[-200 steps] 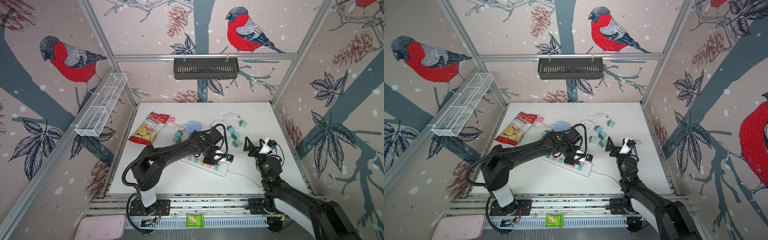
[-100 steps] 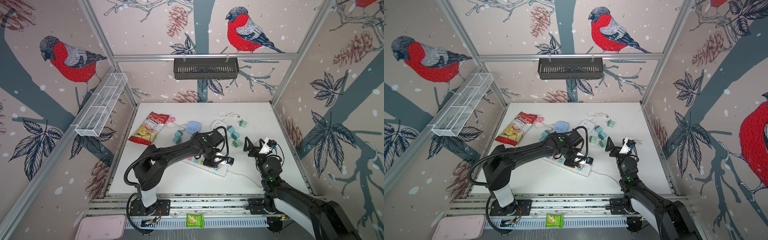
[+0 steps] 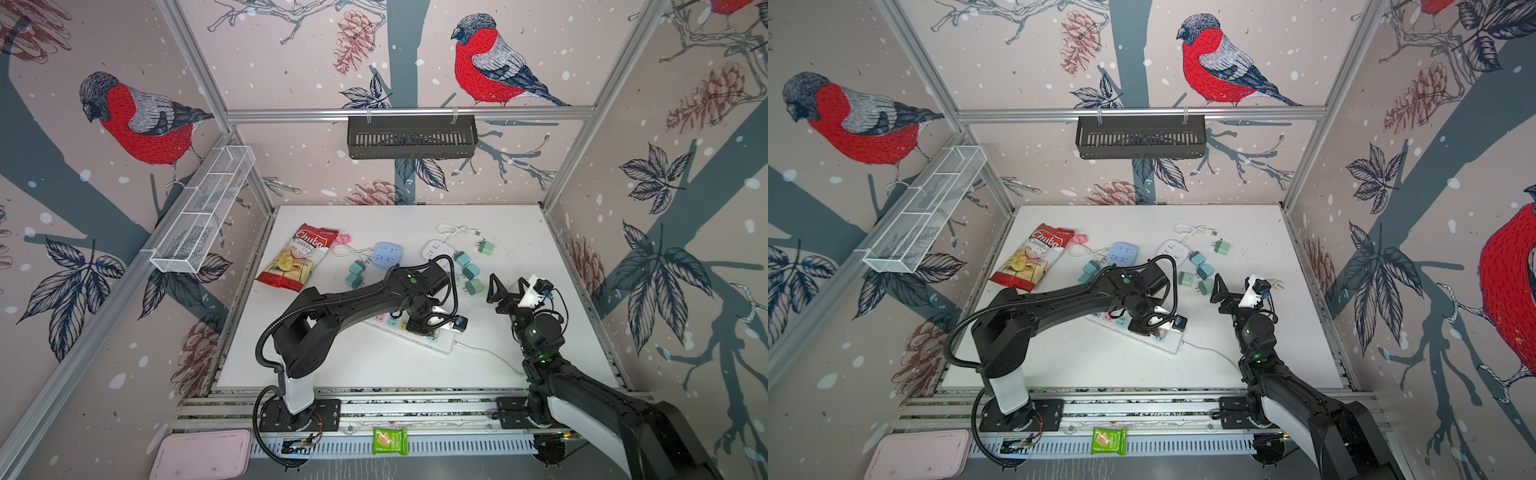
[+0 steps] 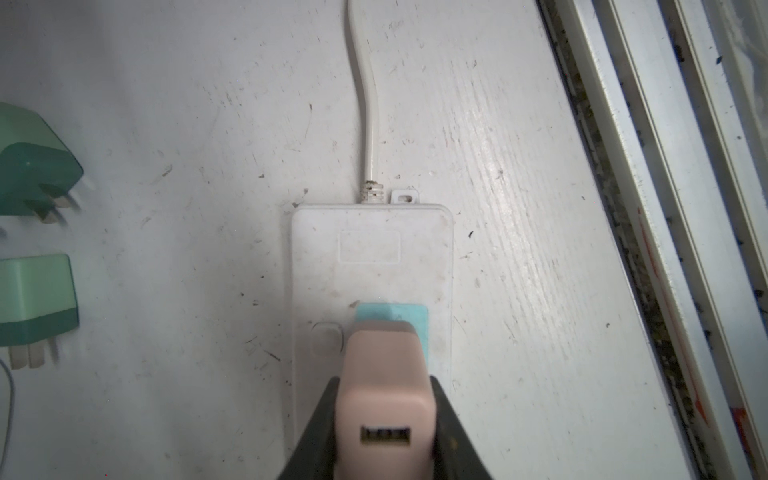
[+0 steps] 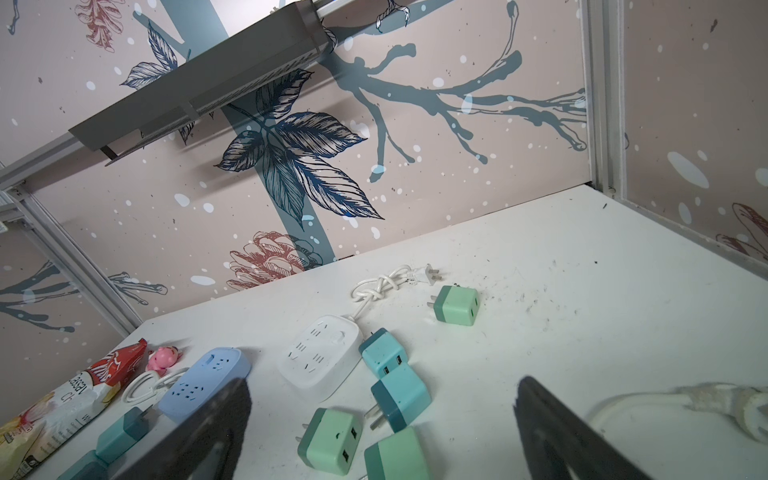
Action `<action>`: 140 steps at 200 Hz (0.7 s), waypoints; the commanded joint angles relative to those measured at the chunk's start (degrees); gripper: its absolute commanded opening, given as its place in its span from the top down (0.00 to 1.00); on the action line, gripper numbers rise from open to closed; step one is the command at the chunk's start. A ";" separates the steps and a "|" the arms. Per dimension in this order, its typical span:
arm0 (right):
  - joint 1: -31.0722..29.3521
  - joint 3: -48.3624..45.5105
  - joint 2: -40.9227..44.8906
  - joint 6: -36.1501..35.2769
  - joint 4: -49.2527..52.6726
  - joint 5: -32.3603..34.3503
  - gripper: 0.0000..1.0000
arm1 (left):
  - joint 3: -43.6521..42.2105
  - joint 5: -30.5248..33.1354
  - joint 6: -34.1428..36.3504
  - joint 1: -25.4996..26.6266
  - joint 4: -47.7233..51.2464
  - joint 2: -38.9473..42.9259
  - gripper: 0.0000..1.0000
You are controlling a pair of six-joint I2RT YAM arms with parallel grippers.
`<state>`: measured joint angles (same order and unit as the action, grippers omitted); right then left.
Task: Insert the plug
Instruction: 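Lower and press the pink adapter's prongs into the socket with the left gripper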
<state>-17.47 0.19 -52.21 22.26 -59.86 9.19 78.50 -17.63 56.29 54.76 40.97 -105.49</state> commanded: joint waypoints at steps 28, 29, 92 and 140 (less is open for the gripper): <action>0.07 -1.04 -0.02 -0.29 -0.50 -0.48 0.00 | 0.95 -1.71 0.53 0.18 1.76 -0.75 1.00; 0.03 -1.01 -0.01 -0.34 -0.47 -0.49 0.00 | 0.95 -1.71 0.55 0.17 1.84 -0.76 1.00; 0.01 -0.93 -0.07 -0.34 -0.40 -0.54 0.00 | 1.32 -0.52 -0.35 -0.14 2.17 -2.29 1.00; 0.05 -0.92 -0.09 -0.31 -0.42 -0.52 0.00 | 4.12 -1.79 -3.13 -2.10 3.58 -5.52 1.00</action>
<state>-17.47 0.19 -52.27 22.26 -59.09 8.99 81.10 -19.18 54.35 53.67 42.35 -109.54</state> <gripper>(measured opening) 0.996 0.291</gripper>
